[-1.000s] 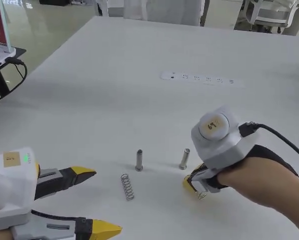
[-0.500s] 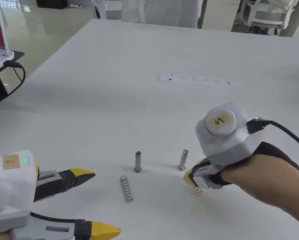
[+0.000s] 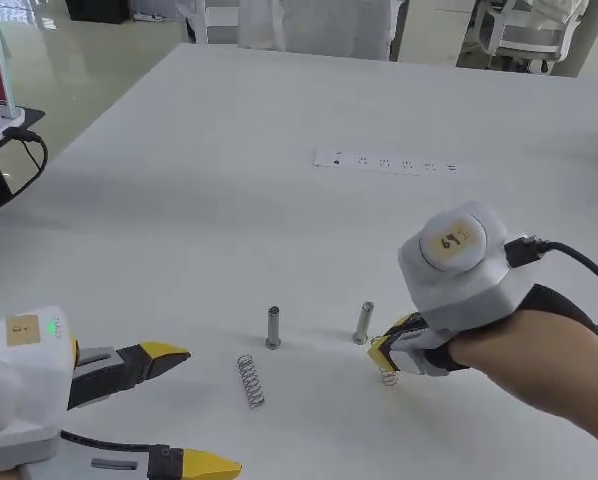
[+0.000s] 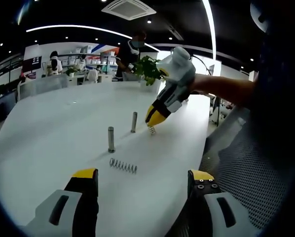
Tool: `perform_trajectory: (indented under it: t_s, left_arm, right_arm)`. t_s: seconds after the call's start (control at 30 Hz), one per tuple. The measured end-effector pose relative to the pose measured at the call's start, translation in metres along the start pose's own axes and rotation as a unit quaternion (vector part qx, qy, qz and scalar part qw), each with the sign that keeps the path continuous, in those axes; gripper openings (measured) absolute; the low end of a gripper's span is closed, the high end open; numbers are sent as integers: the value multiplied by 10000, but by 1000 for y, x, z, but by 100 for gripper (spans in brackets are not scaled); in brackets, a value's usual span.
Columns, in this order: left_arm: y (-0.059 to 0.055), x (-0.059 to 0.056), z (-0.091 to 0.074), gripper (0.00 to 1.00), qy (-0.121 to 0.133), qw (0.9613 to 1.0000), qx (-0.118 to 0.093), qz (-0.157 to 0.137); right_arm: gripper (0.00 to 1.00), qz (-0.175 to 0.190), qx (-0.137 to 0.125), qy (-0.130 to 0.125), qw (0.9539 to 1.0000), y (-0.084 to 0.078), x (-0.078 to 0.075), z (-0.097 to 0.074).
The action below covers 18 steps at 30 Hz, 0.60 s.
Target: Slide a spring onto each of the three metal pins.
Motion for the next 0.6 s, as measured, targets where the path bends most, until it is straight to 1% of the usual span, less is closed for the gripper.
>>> perform_trajectory:
  t_s: [0.43, 0.6]
  left_arm:
    - [0, -1, -1, 70, -5, 10000, -5, 11]
    - [-1, -1, -1, 70, 2, 10000, -9, 5]
  right_arm:
    - [8, 39, -115, -47, 9999, -1, -1, -8]
    - [8, 75, -202, -61, 9997, 0, -2, -11]
Point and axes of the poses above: the centre of the closed fingertips' face, and the gripper's own axes: z roughly forward along the fingers, x roughly to its left, y roughly out of its top, the point moved 5 cm from there along -z, roughly backward along the fingers, and after that the axes turned 1 degree about -x, right-handed, at the moved point
